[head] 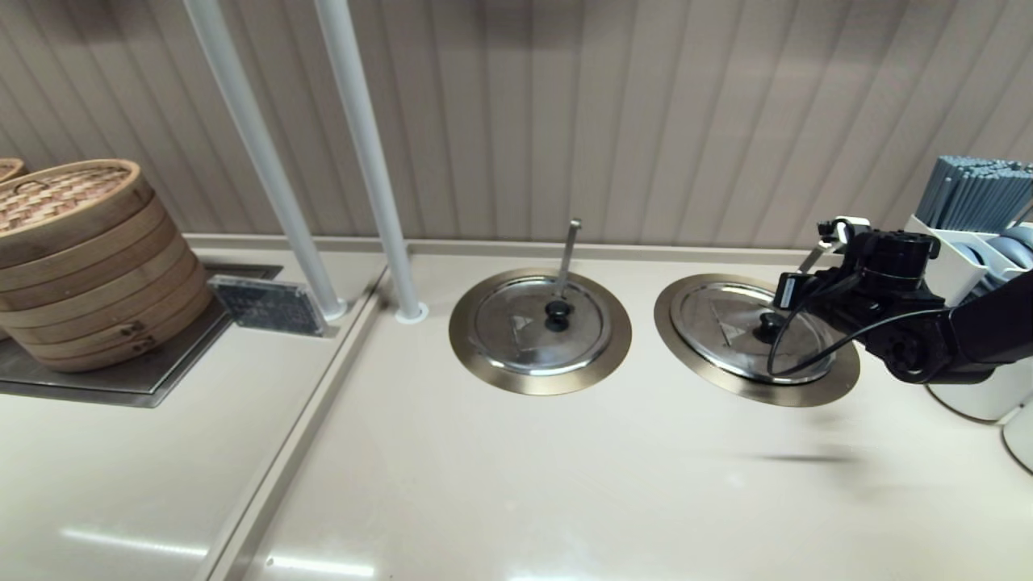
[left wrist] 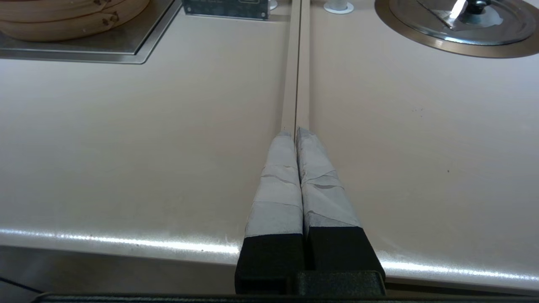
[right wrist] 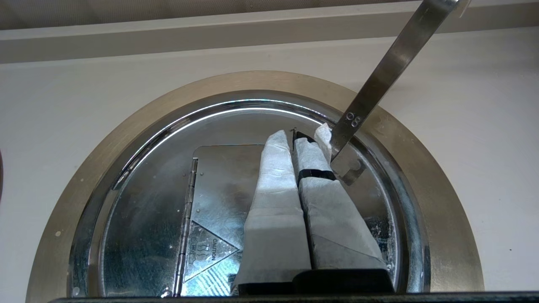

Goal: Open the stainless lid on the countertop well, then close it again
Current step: Open the lid

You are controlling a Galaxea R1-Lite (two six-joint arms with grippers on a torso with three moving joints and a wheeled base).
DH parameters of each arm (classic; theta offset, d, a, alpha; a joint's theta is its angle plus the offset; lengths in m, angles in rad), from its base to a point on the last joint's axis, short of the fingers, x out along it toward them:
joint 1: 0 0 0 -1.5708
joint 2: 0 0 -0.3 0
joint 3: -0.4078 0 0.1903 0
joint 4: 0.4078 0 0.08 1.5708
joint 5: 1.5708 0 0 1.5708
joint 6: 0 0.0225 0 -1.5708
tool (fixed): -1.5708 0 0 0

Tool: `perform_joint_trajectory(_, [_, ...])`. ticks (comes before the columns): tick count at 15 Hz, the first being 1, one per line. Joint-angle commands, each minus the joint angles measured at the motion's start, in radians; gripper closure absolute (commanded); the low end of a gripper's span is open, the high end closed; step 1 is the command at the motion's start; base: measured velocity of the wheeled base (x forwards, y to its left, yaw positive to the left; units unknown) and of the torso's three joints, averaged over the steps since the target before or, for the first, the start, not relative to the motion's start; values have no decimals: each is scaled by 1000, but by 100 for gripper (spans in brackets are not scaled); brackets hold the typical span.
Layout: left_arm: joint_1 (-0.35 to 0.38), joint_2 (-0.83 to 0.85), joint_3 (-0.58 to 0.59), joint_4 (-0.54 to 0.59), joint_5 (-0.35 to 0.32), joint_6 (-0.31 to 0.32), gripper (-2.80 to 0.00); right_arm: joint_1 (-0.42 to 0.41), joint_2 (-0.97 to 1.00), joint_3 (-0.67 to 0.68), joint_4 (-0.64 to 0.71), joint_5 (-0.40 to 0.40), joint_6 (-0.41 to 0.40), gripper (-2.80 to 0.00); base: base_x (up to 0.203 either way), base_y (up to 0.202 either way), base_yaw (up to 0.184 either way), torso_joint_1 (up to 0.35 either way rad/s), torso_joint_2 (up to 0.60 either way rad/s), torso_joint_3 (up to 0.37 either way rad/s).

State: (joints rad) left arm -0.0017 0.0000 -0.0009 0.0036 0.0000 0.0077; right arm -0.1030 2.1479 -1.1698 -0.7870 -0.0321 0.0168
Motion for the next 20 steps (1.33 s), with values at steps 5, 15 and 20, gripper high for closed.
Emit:
perform_joint_trajectory(5, [0,0,1,0,0,0,0,5,3,2,-5,0,5,0,0,0,0,0,0,0])
perform_joint_trajectory(15, [0,0,0,0,0,0,0,5,33,11,-45,-1,3,0,0,0,0,0,0,0])
perform_joint_trajectory(20, [0,0,1,-1,0,0,0,6,35,7,-77,-8,3,0,0,0,0,0,0,0])
